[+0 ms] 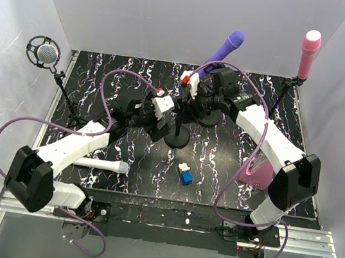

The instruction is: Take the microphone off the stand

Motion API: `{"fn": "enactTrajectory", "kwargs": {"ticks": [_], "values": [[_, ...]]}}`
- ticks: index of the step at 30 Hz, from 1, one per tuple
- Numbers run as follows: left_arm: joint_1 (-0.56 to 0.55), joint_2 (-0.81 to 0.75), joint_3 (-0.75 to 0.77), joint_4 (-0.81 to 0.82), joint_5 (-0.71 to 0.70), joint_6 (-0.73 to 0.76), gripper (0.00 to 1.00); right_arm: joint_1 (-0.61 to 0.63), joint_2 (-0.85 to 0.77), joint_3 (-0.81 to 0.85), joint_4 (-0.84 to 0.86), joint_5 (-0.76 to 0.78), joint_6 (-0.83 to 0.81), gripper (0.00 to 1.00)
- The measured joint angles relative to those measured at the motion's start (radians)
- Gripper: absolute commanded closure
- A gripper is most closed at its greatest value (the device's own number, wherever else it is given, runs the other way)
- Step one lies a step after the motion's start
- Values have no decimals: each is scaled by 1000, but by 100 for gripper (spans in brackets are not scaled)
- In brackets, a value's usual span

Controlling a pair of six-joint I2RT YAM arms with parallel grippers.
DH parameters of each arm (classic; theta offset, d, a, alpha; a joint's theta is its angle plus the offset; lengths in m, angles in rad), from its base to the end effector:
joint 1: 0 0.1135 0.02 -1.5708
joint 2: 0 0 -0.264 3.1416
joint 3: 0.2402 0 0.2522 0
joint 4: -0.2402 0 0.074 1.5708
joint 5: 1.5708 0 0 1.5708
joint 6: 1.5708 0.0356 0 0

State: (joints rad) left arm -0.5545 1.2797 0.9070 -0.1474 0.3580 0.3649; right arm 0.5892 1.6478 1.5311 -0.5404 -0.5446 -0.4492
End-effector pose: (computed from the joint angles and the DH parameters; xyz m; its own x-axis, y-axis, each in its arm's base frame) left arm 0.2377 -0.1619 0.2797 -0.1264 0.4715 -0.8728 0.8529 0.5009 0.1470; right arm 0.3001 0.2228 0.3440 -0.1030 -0.5156 -0.8506 -0.9559 0.2879 -0.0588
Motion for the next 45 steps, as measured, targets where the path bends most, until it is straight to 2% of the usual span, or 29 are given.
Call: {"fn": "enactTrajectory", "kwargs": {"ticks": [4, 5, 6, 7, 8, 13, 23, 27, 34, 38, 42, 45], "values": [[0, 71, 43, 41, 27, -17, 2, 0, 6, 46, -64, 21, -4, 99], [0, 82, 54, 50, 32, -18, 2, -3, 6, 57, -77, 27, -5, 1], [0, 96, 68, 60, 41, -21, 2, -6, 6, 66, -87, 31, -5, 22], [0, 110, 84, 75, 52, -26, 2, -6, 4, 67, -54, 97, 71, 22], [0, 121, 94, 85, 61, -29, 2, -6, 5, 78, -31, 125, 49, 22], [0, 181, 140, 166, 115, -58, 2, -20, -21, 80, -209, 93, -25, 22], [0, 247, 146, 262, 193, -126, 2, -25, -30, 44, -306, 99, -72, 20], [-10, 261, 159, 296, 207, -146, 2, -33, -37, 95, -360, 109, -72, 20], [-50, 367, 217, 336, 266, -157, 16, -80, -90, 192, -427, 122, -61, 19], [-66, 424, 227, 340, 288, -159, 24, -150, -92, 312, -463, 112, -16, 20], [-68, 454, 227, 342, 309, -162, 38, -218, -111, 369, -468, 104, 23, 20], [-70, 460, 228, 346, 333, -164, 55, -238, -138, 359, -482, 103, 45, 21]]}}
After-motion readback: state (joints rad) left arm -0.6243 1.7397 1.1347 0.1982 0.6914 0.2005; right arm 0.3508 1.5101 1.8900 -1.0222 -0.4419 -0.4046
